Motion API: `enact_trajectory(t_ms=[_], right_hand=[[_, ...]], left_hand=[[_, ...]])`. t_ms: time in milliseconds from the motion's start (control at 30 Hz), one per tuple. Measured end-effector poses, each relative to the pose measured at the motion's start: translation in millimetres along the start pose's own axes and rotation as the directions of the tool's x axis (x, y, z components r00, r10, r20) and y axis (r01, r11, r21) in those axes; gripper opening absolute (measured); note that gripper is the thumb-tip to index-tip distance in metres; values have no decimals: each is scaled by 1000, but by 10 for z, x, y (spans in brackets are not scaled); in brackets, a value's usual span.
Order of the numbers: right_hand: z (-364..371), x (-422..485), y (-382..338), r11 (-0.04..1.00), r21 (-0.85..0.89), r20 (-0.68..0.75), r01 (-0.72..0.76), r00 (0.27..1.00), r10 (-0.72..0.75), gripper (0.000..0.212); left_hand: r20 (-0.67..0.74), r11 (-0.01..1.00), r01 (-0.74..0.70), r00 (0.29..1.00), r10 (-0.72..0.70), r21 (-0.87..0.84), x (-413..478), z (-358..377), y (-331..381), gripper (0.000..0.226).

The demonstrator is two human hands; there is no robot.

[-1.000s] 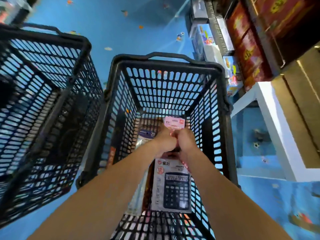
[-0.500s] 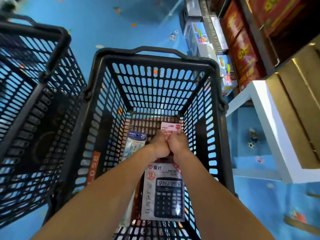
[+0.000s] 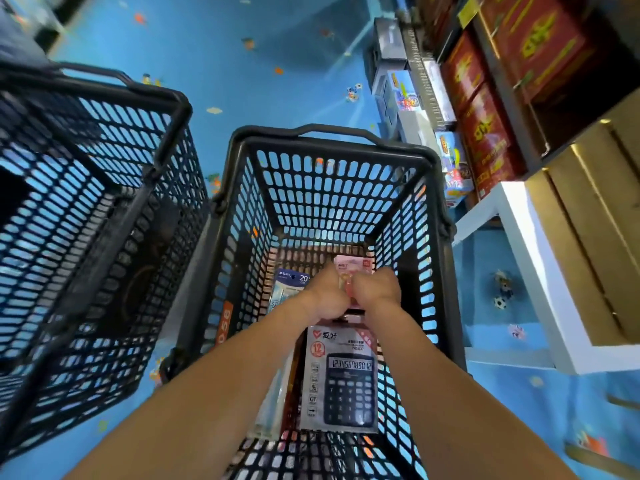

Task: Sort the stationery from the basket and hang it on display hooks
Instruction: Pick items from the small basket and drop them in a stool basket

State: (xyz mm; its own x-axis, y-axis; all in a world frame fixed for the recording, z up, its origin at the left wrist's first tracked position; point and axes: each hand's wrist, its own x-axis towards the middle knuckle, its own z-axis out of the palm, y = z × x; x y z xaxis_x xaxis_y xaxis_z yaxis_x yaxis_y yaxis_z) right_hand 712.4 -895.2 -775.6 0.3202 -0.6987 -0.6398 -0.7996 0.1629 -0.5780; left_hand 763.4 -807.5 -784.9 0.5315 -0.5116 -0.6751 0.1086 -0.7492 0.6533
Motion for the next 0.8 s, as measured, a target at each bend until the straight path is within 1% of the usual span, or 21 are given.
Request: enact_trajectory(t_ms=[67, 133, 167, 233, 267, 300, 333, 367, 400, 433, 467, 500, 567, 600, 667, 700, 767, 800], right_hand=[[-133, -130, -30, 999, 18, -3, 26, 1000, -26, 32], [-233, -305, -47, 996, 1, 23, 88, 996, -88, 22], [-268, -426, -48, 992, -1, 42, 123, 991, -123, 22], [-326, -691, -26, 983, 13, 102, 181, 978, -181, 32], [-342, -826, -1, 975, 16, 116, 221, 968, -221, 33], [-368, -995, 9, 963, 7, 127, 269, 955, -268, 27], [-389, -1174, 14, 950, 6, 136, 312, 941, -309, 26], [-406, -1351, 22, 938, -1, 144, 346, 929, -342, 32], [-429, -1545, 26, 929, -6, 147, 370, 919, -365, 46], [-442, -1720, 44, 919, -12, 149, 393, 910, -387, 60], [-467, -1923, 54, 908, -12, 142, 418, 900, -412, 67], [-494, -2128, 69, 898, -5, 133, 439, 891, -435, 65], [-525, -2498, 115, 873, 6, 127, 489, 865, -485, 48], [-527, -2679, 150, 861, 2, 131, 509, 853, -505, 40], [-522, -3001, 248, 828, -17, 161, 560, 819, -550, 33], [-508, -3161, 299, 817, -22, 192, 576, 805, -562, 32], [-484, -3460, 430, 814, -16, 283, 581, 783, -553, 29], [-475, -3607, 490, 817, -11, 332, 576, 773, -540, 26]], left_hand=[[0, 998, -46, 999, 46, -35, -145, -81, 53, 45], [-15, 996, -79, 997, 79, -49, -293, -184, 66, 45], [-23, 994, -98, 995, 96, -56, -389, -244, 67, 46], [-25, 988, -142, 990, 140, -60, -612, -359, 57, 49], [-15, 986, -154, 988, 153, -56, -743, -433, 47, 51], [-8, 984, -168, 986, 168, -52, -878, -504, 30, 54], [-2, 983, -174, 985, 174, -58, -1040, -580, 13, 61], [1, 981, -177, 984, 177, -83, -1203, -658, -12, 71], [-4, 977, -187, 982, 188, -98, -1365, -727, -48, 85], [-10, 972, -211, 977, 211, -104, -1542, -793, -75, 90], [-12, 969, -228, 974, 228, -96, -1752, -851, -94, 90], [-13, 964, -251, 968, 251, -91, -1937, -900, -126, 90], [14, 956, -277, 960, 280, -101, -2322, -1004, -222, 87], [46, 962, -259, 963, 264, -87, -2507, -1062, -292, 83], [144, 982, -186, 971, 190, -40, -2879, -1184, -422, 73], [201, 987, -161, 967, 158, -2, -3030, -1241, -492, 63], [316, 978, -165, 941, 118, 126, -3343, -1318, -591, 37], [368, 969, -159, 926, 79, 192, -3478, -1341, -643, 28]])
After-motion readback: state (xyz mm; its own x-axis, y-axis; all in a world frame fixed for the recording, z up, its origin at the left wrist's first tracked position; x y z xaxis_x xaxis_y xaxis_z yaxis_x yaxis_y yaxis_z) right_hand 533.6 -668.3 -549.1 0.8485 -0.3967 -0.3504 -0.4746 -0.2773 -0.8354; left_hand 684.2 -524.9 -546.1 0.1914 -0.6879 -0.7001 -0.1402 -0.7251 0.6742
